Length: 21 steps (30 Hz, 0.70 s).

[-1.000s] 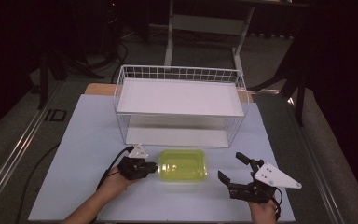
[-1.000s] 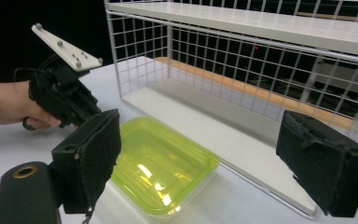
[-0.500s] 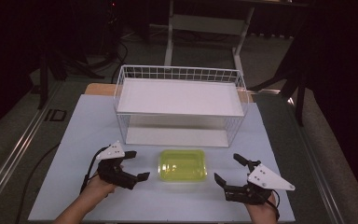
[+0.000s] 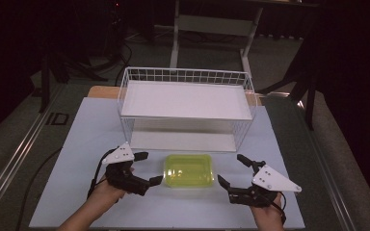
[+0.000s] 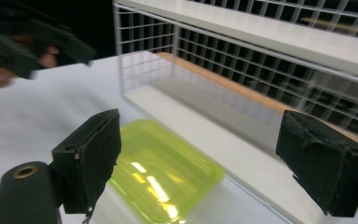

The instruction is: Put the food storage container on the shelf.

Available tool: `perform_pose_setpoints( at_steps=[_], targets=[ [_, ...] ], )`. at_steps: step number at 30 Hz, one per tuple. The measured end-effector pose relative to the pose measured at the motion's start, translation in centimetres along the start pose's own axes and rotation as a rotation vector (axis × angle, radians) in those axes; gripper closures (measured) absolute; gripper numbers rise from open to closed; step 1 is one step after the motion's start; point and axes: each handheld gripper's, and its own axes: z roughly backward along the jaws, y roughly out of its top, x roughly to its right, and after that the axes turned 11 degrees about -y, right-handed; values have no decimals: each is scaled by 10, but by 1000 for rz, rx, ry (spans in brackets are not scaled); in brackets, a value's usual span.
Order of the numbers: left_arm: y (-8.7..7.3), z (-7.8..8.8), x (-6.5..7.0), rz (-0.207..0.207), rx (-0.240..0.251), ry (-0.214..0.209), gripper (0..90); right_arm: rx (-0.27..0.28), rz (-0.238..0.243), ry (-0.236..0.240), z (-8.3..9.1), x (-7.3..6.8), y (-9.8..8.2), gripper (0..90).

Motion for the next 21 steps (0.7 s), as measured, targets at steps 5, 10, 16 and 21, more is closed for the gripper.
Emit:
perform_pose_setpoints(
  at_steps=[5,10,16,21],
  targets=[
    [10,-8,-1,10,19,-10,22,-64,-20,38,-9,2,3,153],
    [19,-20,-2,8,-2,-5,23,-129,-37,37,-29,4,3,137],
    [25,-31,-5,25,-20,23,23,-173,-50,64,-48,3,3,122],
    [27,-40,-11,78,-34,24,23,-212,-69,42,-58,5,1,114]
  ],
)
